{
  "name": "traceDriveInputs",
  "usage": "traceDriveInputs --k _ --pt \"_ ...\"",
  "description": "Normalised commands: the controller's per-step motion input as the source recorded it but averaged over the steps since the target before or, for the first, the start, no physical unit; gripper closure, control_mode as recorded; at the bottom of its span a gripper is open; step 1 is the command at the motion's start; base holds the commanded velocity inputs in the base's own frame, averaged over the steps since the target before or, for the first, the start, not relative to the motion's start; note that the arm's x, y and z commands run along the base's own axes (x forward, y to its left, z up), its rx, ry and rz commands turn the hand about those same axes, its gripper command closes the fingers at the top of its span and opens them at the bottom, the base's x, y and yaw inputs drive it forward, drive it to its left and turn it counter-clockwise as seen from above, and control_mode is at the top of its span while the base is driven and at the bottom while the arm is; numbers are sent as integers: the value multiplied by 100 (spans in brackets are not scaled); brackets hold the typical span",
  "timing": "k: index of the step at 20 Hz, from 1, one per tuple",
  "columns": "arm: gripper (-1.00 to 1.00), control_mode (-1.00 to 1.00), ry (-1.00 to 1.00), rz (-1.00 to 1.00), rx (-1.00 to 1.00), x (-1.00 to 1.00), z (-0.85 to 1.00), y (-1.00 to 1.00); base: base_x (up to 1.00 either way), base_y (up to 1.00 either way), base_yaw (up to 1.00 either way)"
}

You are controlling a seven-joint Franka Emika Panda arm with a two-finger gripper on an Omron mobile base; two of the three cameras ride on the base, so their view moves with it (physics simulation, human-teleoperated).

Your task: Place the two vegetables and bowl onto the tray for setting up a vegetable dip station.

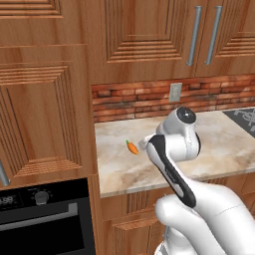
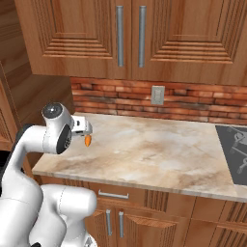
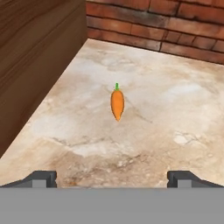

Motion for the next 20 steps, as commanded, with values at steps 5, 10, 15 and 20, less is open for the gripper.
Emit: traceDriveInputs --k 5,10,15,20 --pt "-100 -100 1 6 0 26 -15 11 0 0 0" --pt "-100 -100 2 5 0 25 -16 5 0 0 0" --pt "-100 -100 0 0 0 22 -18 5 0 0 0" --pt "-100 -100 2 0 0 20 -19 0 0 0 0"
